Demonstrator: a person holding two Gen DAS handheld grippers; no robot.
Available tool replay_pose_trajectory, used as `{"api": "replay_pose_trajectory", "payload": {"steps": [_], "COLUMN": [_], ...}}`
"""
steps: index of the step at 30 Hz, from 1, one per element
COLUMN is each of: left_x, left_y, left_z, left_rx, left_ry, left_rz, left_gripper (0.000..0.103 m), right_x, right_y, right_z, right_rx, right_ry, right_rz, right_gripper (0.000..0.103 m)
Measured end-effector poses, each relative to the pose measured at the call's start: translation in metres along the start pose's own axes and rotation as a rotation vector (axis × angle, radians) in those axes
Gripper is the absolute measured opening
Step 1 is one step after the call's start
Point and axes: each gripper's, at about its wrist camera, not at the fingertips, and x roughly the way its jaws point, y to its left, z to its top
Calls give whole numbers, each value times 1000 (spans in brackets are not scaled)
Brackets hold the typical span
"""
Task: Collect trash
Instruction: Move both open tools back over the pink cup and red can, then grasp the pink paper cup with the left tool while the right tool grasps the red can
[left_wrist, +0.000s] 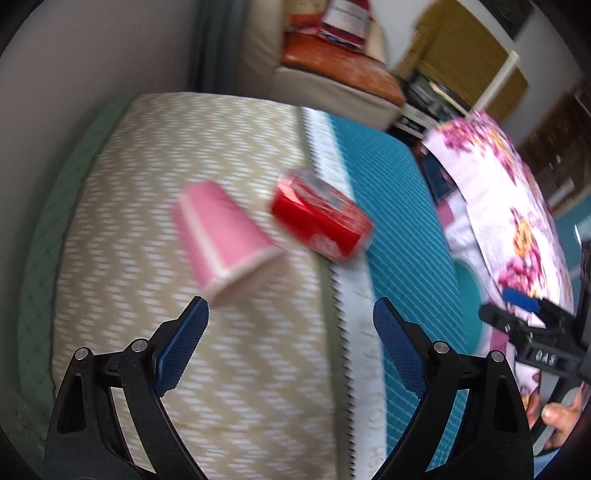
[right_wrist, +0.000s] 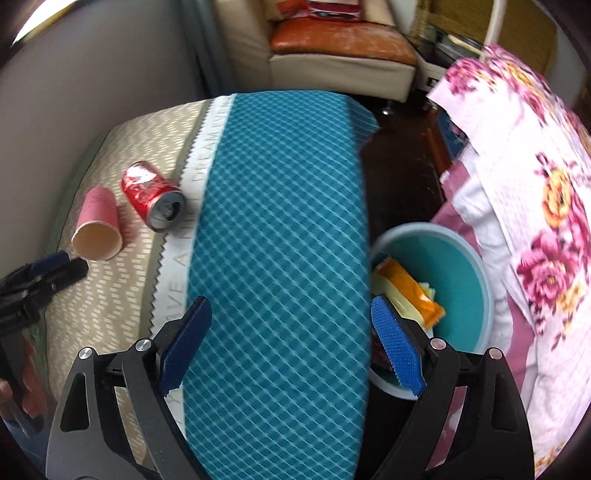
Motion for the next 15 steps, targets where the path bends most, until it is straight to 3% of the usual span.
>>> {"api": "replay_pose_trajectory", "payload": {"steps": [7, 15], "left_x": [14, 53], "left_y": [50, 55], "left_z": [32, 43], "left_rx": [-125, -159], "left_ry": [-15, 33], "left_rz": [33, 8], "left_gripper": [91, 91], "right_x": [12, 24], "right_y": [26, 47], "right_z": [30, 57], "right_rx": [-48, -93], "right_ry": [31, 31], "right_rz": [18, 50], "right_gripper": [84, 84]}}
